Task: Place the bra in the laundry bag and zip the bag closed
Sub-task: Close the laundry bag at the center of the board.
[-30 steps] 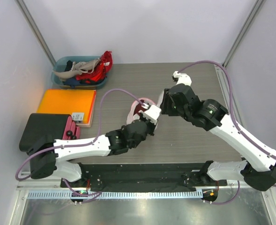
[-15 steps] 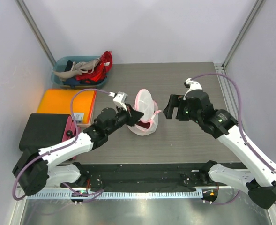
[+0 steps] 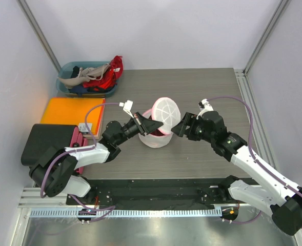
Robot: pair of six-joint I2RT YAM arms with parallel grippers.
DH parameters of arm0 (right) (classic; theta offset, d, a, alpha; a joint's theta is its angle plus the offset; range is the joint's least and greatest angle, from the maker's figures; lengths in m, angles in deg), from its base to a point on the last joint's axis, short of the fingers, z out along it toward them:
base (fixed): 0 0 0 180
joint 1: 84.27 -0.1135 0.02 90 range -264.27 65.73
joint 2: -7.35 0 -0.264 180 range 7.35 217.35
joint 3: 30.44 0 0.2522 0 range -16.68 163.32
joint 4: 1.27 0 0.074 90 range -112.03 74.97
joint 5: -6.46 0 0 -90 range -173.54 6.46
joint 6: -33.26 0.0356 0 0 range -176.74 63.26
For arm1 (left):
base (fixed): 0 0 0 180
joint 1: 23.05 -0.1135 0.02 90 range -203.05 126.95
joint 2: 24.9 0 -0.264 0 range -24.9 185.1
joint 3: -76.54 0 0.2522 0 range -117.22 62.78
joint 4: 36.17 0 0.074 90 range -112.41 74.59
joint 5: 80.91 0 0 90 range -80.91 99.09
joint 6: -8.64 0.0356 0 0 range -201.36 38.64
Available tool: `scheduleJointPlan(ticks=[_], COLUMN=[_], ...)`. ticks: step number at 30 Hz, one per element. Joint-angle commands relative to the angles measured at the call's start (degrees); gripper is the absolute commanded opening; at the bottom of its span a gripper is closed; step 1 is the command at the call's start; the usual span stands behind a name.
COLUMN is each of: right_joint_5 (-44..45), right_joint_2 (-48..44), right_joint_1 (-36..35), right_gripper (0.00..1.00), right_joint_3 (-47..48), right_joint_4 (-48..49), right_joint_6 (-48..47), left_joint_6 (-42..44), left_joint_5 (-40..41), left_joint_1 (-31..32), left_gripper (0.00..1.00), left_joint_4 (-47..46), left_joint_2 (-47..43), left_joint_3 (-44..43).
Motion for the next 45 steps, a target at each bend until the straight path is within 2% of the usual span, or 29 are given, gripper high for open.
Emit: scheduleJointPlan(ticks=[1,5,7,12,21,26,33,37,40,41,45], right_joint_5=[-1.53,-4.07,-4.87,-4.70,-6.63,-8.21,-8.22,-8.73,-9.53,-9.88,-10.76], right_joint_2=[-2.56,-4.40,-4.93,-4.58,-1.69,3.50,7.55,9.48,12.03,12.55,14.40], right_joint_1=[0.65,0.83,1.09,1.36,4.96,5.49,5.40,5.31,5.40,5.31,5.40], right_gripper=[0.73,0.71,0.75,0.81,0.82,0.88,0.85,0.79,0.67,0.54,0.40], right_joint_3=[-2.74,-9.67,-13.10,-16.63,-23.57,-23.75,-24.98,-25.51,-25.42,-25.42,-25.42], right_joint_4=[7.85,16.10,22.25,28.59,45.63,50.91,55.93,58.04,60.85,61.81,65.08], right_joint_6=[4.00,7.16,9.09,10.06,17.53,19.64,21.67,21.58,21.58,21.06,20.70], left_joint_6=[-8.73,-12.18,-13.23,-14.82,-17.36,-18.42,-18.95,-19.04,-19.21,-19.30,-17.64], left_joint_5=[-3.38,-3.91,-3.65,-4.26,-6.54,-7.60,-8.30,-8.92,-10.15,-10.24,-11.81], left_joint_1=[-0.86,-1.73,-2.17,-4.20,-6.48,-6.75,-7.01,-7.01,-7.10,-7.10,-7.54], left_gripper=[0.00,0.00,0.00,0.00,0.00,0.00,0.00,0.00,0.00,0.00,0.00], left_joint_4=[-15.44,-18.60,-19.75,-19.67,-19.58,-19.85,-20.02,-20.11,-20.11,-19.85,-15.99], left_joint_2=[4.11,8.42,9.13,9.57,12.29,13.35,13.44,13.53,14.05,14.14,13.71], left_joint_3=[-0.21,0.23,1.37,1.81,1.37,1.02,0.76,0.50,-0.12,-0.12,-0.73])
